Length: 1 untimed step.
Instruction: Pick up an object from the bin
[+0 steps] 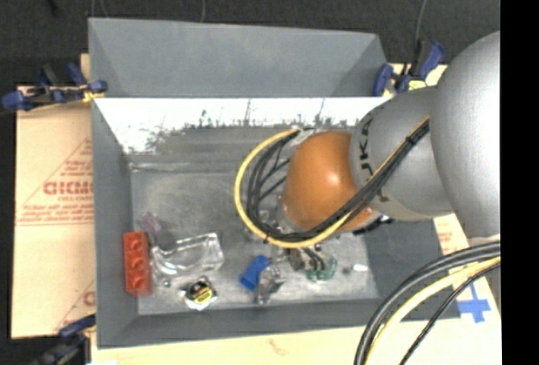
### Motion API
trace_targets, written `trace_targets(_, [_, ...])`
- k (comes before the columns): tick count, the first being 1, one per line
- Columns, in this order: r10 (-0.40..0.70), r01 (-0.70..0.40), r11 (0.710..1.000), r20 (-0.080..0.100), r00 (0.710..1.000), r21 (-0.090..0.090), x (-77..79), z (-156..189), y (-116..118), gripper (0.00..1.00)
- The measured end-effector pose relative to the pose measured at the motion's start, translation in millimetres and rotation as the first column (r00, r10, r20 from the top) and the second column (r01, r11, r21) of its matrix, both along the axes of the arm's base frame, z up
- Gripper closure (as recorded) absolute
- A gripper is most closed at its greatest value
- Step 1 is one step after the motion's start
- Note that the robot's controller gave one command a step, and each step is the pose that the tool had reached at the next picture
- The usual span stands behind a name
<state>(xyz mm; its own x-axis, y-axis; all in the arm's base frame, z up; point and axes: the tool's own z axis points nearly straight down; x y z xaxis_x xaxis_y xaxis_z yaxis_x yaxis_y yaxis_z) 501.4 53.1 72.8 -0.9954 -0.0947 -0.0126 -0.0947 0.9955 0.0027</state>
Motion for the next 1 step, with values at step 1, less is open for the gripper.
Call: trace_targets(1, [-0.003,0.003,1.0,0.009,1.0,0.001,2.8,3.5,0.8,1.0])
